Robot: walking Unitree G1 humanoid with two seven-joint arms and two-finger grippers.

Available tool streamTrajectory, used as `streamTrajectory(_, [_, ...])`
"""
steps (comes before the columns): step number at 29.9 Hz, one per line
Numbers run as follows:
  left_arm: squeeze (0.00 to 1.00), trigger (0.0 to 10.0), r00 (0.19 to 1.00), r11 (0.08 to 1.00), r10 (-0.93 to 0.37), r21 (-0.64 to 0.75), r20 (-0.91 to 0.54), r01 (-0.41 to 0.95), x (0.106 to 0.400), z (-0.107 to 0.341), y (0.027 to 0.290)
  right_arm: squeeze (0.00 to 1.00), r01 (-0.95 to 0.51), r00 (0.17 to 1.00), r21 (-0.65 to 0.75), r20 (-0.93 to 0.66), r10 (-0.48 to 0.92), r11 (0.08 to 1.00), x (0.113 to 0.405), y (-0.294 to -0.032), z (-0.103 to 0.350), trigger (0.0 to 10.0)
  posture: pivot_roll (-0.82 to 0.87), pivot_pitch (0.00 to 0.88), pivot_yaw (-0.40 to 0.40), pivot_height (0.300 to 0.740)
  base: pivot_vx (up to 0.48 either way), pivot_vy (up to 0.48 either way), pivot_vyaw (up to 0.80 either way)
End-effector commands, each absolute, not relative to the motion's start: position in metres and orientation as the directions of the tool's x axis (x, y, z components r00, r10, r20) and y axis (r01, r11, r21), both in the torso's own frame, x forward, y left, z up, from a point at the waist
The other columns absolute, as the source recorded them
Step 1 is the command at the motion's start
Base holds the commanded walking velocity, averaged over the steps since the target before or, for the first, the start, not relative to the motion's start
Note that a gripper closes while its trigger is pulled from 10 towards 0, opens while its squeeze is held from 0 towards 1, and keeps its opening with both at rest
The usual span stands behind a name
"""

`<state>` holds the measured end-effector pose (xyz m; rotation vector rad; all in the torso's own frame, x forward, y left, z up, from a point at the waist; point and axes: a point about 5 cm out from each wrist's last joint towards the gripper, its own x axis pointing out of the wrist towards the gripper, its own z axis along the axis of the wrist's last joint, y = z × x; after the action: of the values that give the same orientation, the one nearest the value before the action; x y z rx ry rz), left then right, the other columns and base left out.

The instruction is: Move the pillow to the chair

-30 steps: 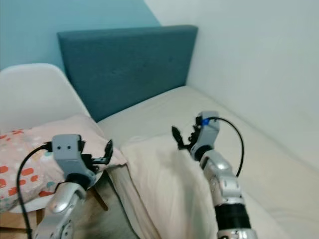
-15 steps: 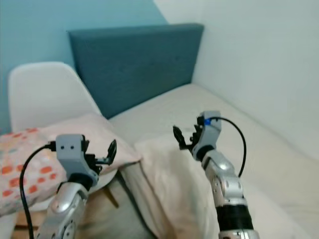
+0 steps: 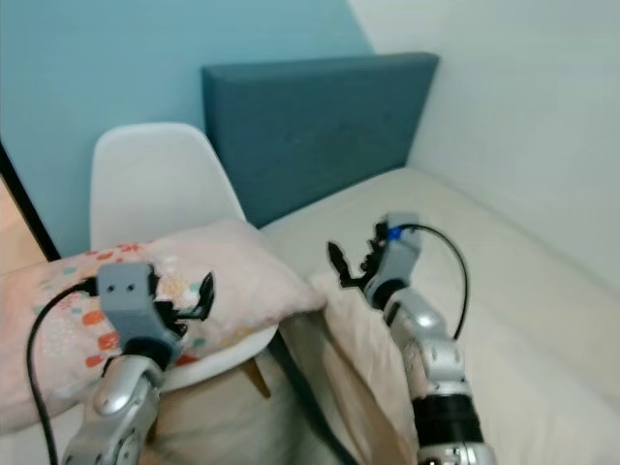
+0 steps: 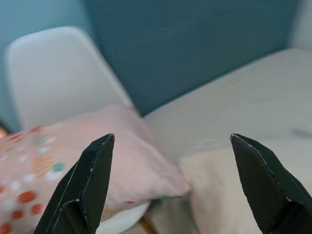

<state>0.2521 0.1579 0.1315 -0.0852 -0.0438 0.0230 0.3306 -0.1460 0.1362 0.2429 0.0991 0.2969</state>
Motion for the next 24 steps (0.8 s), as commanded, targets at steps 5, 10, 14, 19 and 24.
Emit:
streamTrajectory(5, [0.0, 10.0, 1.0, 0.998, 0.014, -0.065, 0.025, -0.013, 0.252, 0.129, 0.156, 0.0, -0.242, 0.958, 0.272, -0.088, 0.274, 0.931, 0.331, -0.15, 0.132, 10.0, -0.03, 0.0, -0.137, 0.74, 0.0, 0.0, -0.79])
streamTrajectory(10, [0.0, 10.0, 1.0, 0.999, 0.005, -0.048, 0.022, -0.004, 0.252, 0.128, 0.154, 0.0, -0.225, 0.962, 0.279, -0.088, 0.258, 0.934, 0.332, -0.152, 0.132, 10.0, -0.02, 0.0, -0.136, 0.74, 0.0, 0.0, -0.79])
streamTrajectory(14, [0.0, 10.0, 1.0, 1.0, 0.0, -0.025, 0.018, 0.0, 0.253, 0.128, 0.154, 0.0, -0.202, 0.967, 0.291, -0.091, 0.237, 0.935, 0.333, -0.154, 0.131, 10.0, -0.03, 0.0, -0.136, 0.74, 0.0, 0.0, -0.79])
streamTrajectory(19, [0.0, 10.0, 1.0, 1.0, 0.004, 0.007, 0.019, -0.004, 0.253, 0.129, 0.154, 0.0, -0.186, 0.971, 0.298, -0.092, 0.222, 0.936, 0.333, -0.156, 0.131, 10.0, -0.03, 0.0, -0.136, 0.74, 0.0, 0.0, -0.79])
streamTrajectory(24, [0.0, 10.0, 0.994, 0.99, 0.109, 0.088, 0.028, -0.111, 0.251, 0.129, 0.164, 0.0, -0.262, 0.962, 0.084, -0.06, 0.267, 0.961, 0.327, -0.16, 0.133, 10.0, -0.03, 0.0, -0.123, 0.74, 0.0, -0.136, -0.31])
